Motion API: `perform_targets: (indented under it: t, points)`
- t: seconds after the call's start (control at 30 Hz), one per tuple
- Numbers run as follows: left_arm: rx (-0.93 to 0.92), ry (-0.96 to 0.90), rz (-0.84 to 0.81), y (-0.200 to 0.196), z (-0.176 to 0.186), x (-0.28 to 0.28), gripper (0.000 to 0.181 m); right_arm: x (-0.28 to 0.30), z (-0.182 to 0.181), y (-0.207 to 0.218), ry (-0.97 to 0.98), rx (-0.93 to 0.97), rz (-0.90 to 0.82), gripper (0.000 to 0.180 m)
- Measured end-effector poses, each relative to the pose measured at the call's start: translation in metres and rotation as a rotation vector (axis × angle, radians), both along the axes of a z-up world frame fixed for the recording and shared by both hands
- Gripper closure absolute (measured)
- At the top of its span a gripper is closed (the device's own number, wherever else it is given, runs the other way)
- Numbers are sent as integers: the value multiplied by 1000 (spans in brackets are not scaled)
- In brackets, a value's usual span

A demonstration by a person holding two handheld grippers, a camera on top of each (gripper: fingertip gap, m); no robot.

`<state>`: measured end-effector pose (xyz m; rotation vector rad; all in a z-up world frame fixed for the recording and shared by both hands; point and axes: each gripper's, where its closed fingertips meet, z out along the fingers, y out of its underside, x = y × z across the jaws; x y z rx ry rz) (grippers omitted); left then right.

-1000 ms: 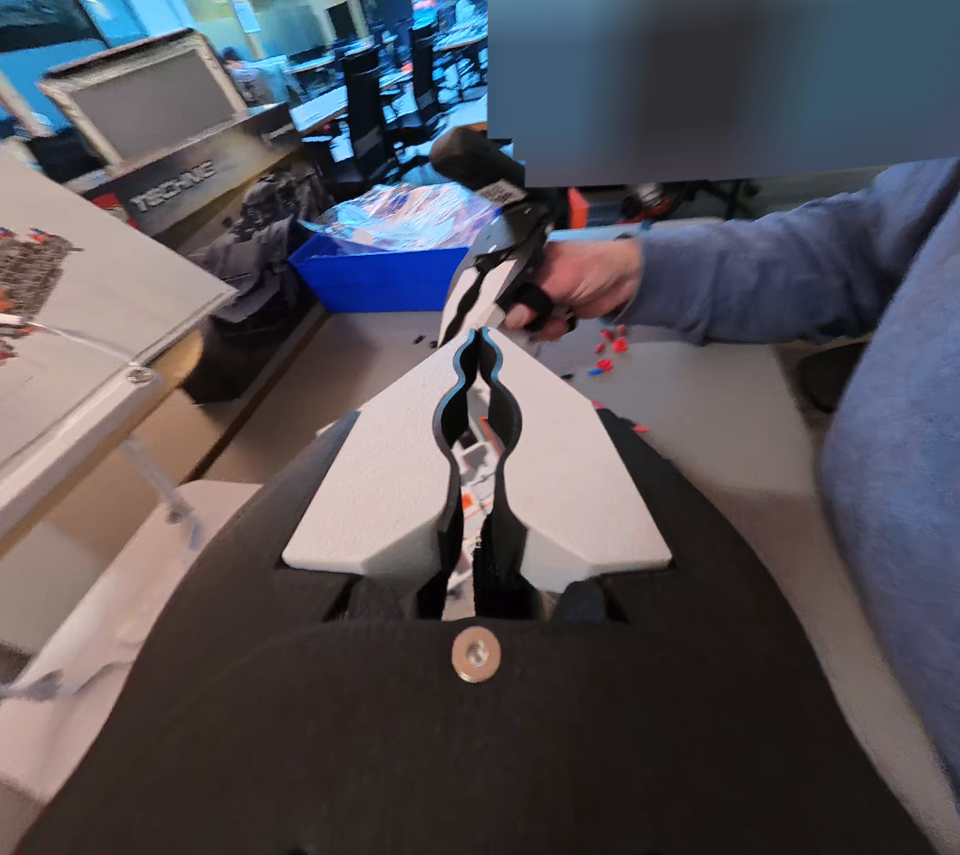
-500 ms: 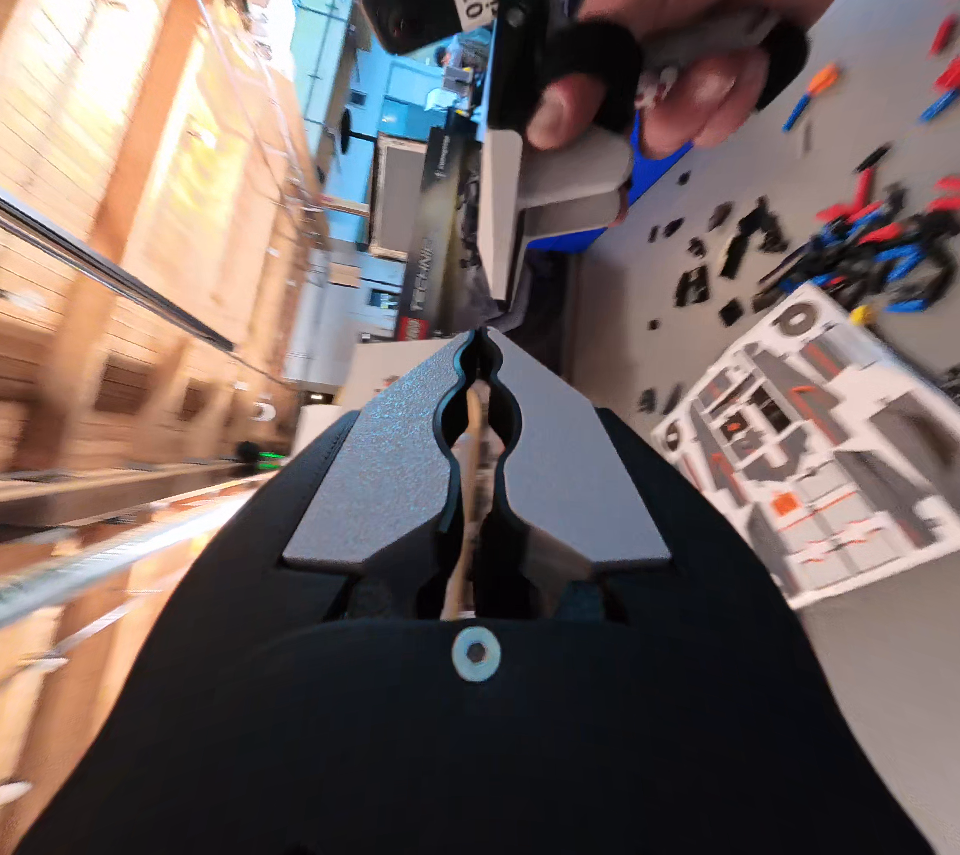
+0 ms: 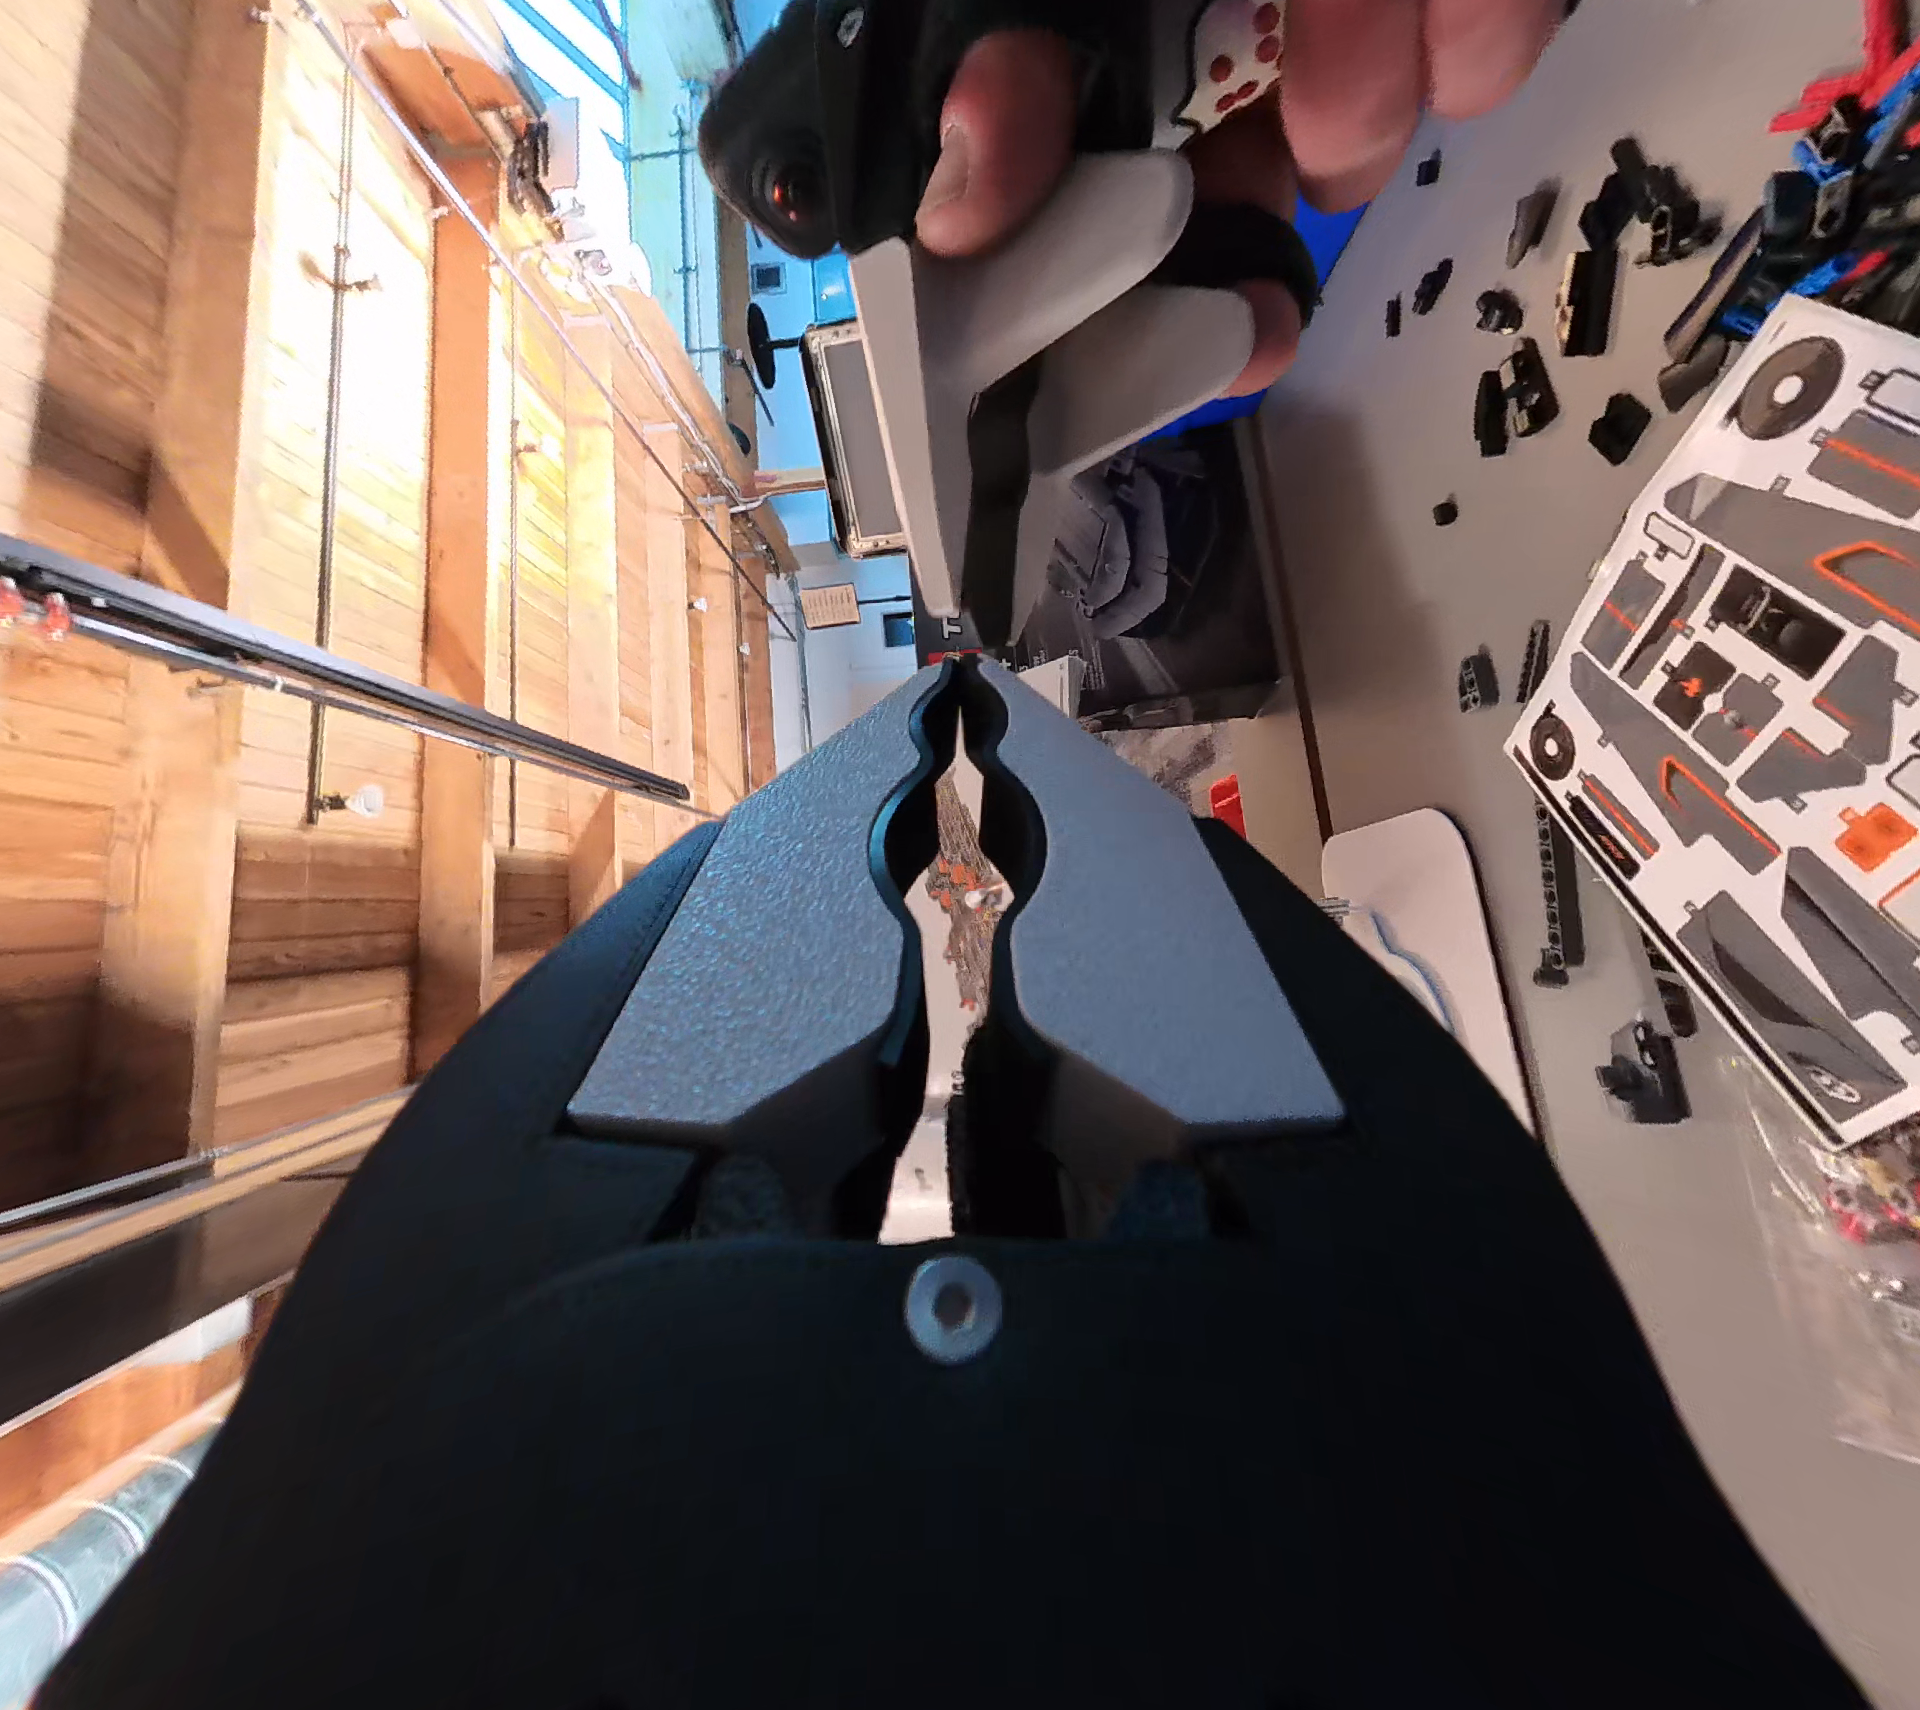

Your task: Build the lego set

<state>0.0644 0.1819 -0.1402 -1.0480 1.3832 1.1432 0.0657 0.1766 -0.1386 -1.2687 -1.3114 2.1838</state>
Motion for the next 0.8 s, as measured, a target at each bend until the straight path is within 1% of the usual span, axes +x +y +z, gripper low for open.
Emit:
perform_targets:
  t: [0.47, 0.8]
  points:
    - [19, 71, -18, 0, 2, 6, 181, 0, 4, 1, 19, -43, 22, 179]
    - [25, 84, -22, 1, 4, 8, 181, 1, 7, 3, 46, -33, 8, 180]
